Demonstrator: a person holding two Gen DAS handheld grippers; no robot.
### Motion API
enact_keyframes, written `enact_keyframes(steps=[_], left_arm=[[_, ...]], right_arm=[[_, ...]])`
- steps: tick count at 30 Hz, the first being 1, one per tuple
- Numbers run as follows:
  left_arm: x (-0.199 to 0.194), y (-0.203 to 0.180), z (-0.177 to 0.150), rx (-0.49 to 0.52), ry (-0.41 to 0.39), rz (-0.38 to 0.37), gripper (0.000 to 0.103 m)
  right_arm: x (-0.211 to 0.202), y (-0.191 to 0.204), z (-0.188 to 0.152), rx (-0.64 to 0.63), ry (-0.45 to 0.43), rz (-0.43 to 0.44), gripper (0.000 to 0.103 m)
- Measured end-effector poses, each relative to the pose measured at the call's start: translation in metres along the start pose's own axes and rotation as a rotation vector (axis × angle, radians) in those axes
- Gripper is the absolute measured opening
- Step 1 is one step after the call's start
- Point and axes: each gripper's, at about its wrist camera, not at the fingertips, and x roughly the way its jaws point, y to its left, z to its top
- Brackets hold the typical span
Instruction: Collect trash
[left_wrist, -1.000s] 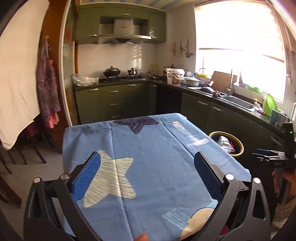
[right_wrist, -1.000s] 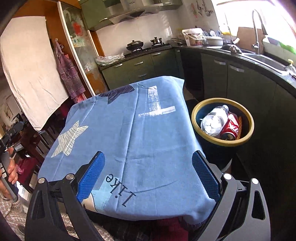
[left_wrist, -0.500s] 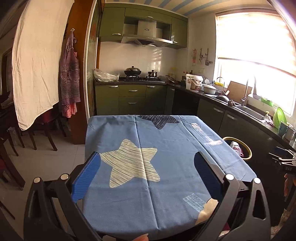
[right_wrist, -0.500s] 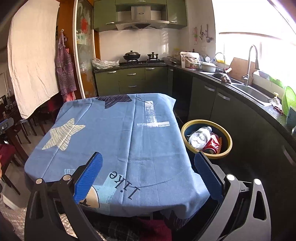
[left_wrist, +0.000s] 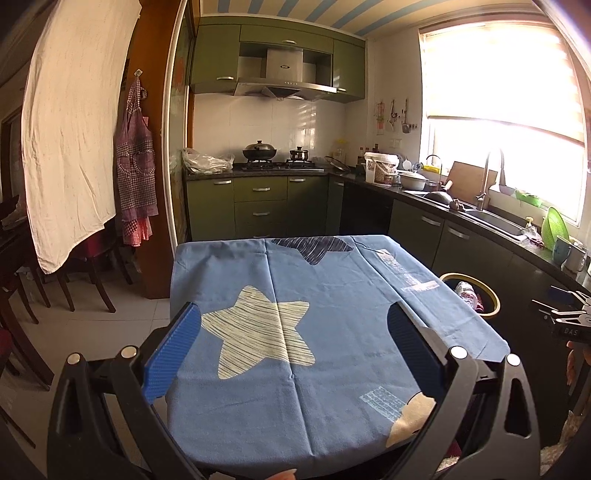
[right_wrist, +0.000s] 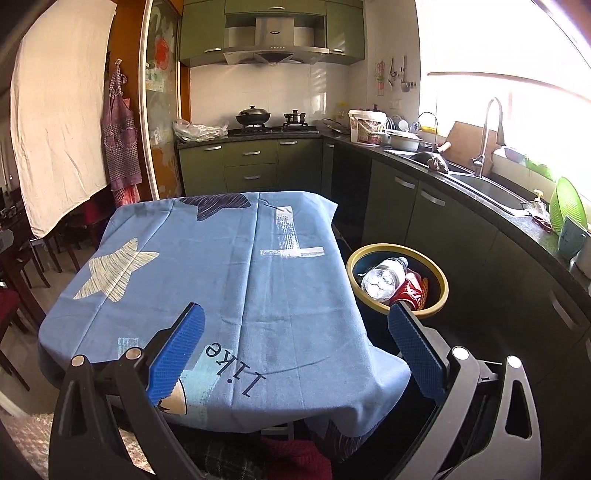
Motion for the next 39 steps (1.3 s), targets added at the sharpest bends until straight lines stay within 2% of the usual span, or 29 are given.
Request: enact_keyframes(steps=[39], left_arm=[[0.0057,-0.0028,-0.0054,0.01,0.022,-0.013,0.096]], right_arm=[[0.0054,0.005,0.0009,-0.008,0.008,0.01,0.098]])
